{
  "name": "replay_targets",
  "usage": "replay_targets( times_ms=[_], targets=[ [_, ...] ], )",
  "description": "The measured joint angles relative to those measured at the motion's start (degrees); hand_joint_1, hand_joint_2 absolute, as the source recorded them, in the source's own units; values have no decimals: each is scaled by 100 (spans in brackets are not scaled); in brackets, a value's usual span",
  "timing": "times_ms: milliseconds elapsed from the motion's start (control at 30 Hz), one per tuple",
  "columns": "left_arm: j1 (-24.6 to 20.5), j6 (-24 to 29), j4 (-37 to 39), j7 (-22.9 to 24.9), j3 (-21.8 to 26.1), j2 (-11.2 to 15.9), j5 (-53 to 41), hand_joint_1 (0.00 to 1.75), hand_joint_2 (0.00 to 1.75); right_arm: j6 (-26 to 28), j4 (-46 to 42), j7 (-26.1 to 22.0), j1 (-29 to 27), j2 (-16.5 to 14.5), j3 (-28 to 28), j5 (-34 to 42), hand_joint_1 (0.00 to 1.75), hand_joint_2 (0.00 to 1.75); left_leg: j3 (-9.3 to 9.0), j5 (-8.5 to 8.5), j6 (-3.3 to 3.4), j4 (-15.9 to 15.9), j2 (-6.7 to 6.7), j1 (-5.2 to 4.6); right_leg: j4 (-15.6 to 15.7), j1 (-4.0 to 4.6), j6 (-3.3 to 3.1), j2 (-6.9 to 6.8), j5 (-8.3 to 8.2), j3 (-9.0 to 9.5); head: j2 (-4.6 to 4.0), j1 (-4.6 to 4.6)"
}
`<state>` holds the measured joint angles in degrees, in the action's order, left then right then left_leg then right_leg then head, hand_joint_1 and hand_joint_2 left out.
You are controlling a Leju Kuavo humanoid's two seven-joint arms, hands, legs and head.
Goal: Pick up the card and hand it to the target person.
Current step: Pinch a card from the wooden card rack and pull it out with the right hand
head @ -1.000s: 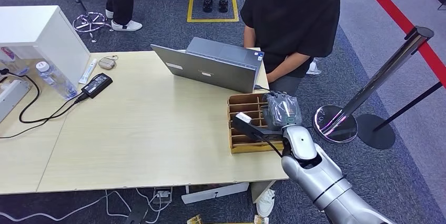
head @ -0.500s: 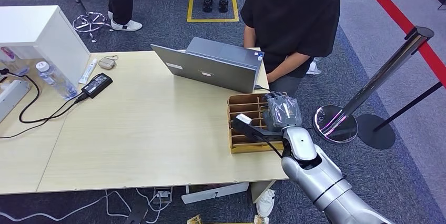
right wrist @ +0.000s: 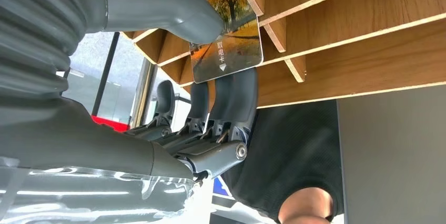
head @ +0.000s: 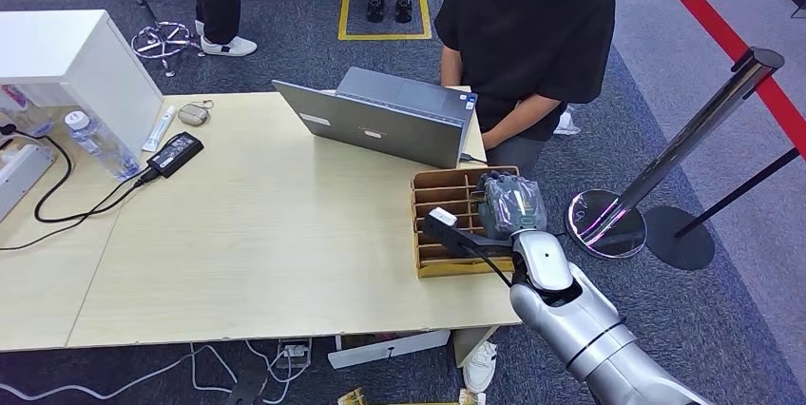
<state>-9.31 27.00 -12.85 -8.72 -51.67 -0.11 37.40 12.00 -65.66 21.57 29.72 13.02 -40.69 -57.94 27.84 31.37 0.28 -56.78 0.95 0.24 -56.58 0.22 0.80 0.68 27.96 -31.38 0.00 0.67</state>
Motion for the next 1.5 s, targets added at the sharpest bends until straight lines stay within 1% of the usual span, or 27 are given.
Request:
replay_targets(
  times_ms=[167,333,467,533,633,700,867,1067,1500],
  targets=[
    [0,0,0,-1,0,-1,0,0,0,-11,22,-10,4,-16,-3,17,103,175,0,0,0,0,0,0,0,0,0,0,0,0,1,0],
    [0,-1,0,-1,0,-1,0,0,0,-17,23,-13,11,-34,-5,18,99,175,0,0,0,0,0,0,0,0,0,0,0,0,0,0],
    [0,0,0,0,0,-1,-1,0,0,-20,24,-13,17,-42,-5,19,102,175,0,0,0,0,0,0,0,0,0,0,0,0,0,1],
    [0,0,0,0,0,-2,-1,0,0,-21,24,-13,18,-43,-5,19,109,175,0,0,0,0,0,0,0,0,0,0,0,0,0,1],
    [0,1,0,1,0,-1,-1,0,0,-32,25,-13,20,-43,-7,18,134,175,0,0,0,0,0,0,0,0,0,0,0,0,1,1],
    [0,1,0,2,0,-1,-1,0,0,-46,25,-13,20,-43,-9,18,141,175,0,0,0,0,0,0,0,0,0,0,0,0,1,1],
    [0,-1,0,13,0,-1,-4,0,0,-63,25,-14,29,-43,-11,19,145,175,-1,0,0,0,0,0,0,0,0,0,0,0,0,1],
    [0,-1,0,15,0,-1,-11,0,0,-78,25,-15,42,-43,-14,19,143,175,-2,0,0,0,0,0,0,0,0,0,-1,1,0,1],
    [-1,2,0,16,0,-1,-17,0,0,-123,23,-23,88,-43,-21,19,149,175,-2,0,0,0,0,0,0,0,0,0,-1,1,1,1]
  ],
)
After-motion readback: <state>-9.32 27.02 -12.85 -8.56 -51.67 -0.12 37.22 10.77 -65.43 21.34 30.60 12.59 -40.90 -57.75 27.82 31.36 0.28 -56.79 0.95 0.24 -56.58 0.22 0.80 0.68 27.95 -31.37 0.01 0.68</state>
